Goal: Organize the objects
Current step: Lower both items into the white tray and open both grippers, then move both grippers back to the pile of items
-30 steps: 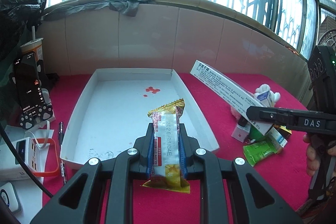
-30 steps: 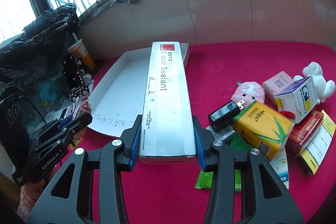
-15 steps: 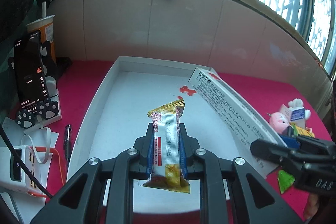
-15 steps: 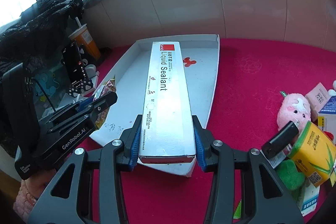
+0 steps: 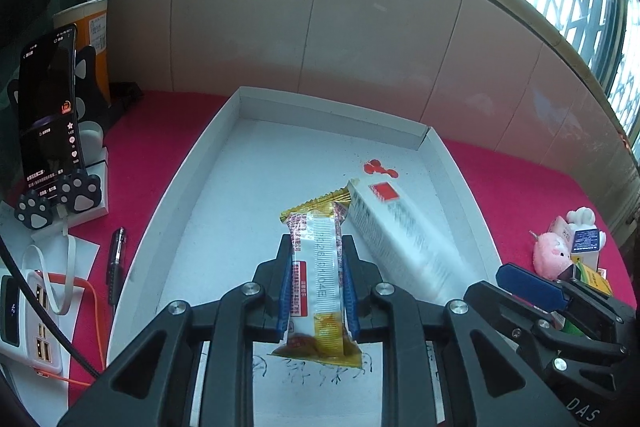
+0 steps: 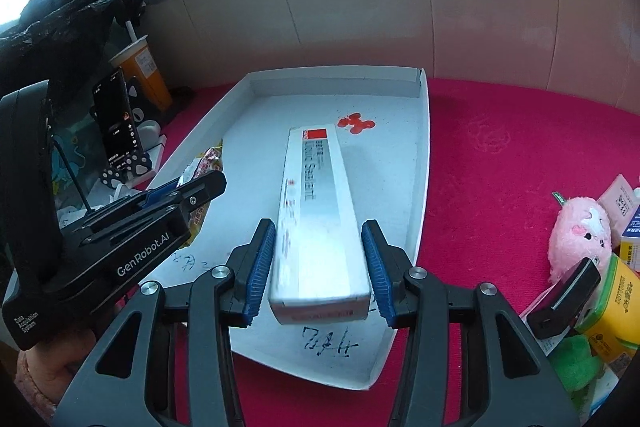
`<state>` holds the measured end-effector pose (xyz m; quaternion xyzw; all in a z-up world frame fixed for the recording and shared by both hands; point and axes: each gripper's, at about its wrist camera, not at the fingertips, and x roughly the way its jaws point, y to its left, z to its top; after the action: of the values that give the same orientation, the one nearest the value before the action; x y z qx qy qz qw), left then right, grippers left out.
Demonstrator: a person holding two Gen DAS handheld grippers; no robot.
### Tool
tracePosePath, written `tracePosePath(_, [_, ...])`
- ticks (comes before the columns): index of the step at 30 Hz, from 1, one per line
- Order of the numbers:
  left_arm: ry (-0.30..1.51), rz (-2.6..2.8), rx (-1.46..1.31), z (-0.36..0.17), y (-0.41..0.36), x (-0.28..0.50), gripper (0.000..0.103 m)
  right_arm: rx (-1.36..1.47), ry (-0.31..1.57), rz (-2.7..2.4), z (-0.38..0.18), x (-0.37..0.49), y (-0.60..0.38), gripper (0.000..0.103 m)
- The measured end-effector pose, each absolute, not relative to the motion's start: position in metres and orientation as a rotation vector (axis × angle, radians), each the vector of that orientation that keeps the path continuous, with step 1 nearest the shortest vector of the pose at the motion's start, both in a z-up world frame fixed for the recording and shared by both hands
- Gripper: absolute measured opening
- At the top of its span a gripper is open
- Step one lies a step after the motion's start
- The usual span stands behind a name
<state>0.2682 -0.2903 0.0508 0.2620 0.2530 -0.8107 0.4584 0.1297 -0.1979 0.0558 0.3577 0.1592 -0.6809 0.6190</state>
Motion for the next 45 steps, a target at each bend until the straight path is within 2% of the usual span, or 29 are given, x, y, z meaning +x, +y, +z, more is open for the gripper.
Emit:
tracePosePath(2, [0.622, -1.988, 0.646, 0.051, -0.29, 0.269, 0.023, 0.815, 0.366, -1.571, 0.056, 0.129, -0.196, 0.055])
tracePosePath(4, [0.611, -1.982, 0.639, 0.053, -0.288, 0.269, 0.033, 0.811, 0.358, -1.58, 0.057, 0.128, -0.193, 0.065])
tracePosePath(5, [0.606, -1.984, 0.634, 0.055, -0.286, 0.27, 0.051, 0.807, 0.354, -1.583, 0.058, 0.127, -0.192, 0.067])
tracePosePath(6, [0.601, -1.99, 0.625, 0.057, -0.285, 0.27, 0.077, 0.803, 0.35, -1.586, 0.059, 0.127, -0.19, 0.073])
tracePosePath(8, [0.582, -1.991, 0.593, 0.06, -0.283, 0.272, 0.091, 0.792, 0.342, -1.6, 0.061, 0.126, -0.185, 0.082])
tracePosePath(9, [0.568, -1.994, 0.58, 0.062, -0.281, 0.273, 0.1, 0.787, 0.344, -1.614, 0.061, 0.125, -0.183, 0.082])
tracePosePath(10, [0.562, -1.997, 0.571, 0.064, -0.279, 0.273, 0.103, 0.783, 0.339, -1.618, 0.062, 0.124, -0.18, 0.082])
tracePosePath(24, [0.446, -2.0, 0.561, 0.085, -0.239, 0.253, 0.103, 0.766, 0.27, -1.693, 0.074, 0.098, -0.138, 0.083])
tracePosePath(31, [0.227, -1.916, 0.647, 0.098, -0.2, 0.232, 0.103, 0.729, 0.245, -1.728, 0.083, 0.089, -0.11, 0.083])
tracePosePath(39, [0.283, -2.084, 0.661, 0.101, -0.163, 0.21, 0.103, 0.622, 0.195, -1.829, 0.104, 0.074, -0.065, 0.083])
tracePosePath(45, [0.298, -2.262, 0.758, 0.086, -0.132, 0.181, 0.103, 0.656, 0.145, -1.935, 0.105, 0.03, -0.023, 0.083])
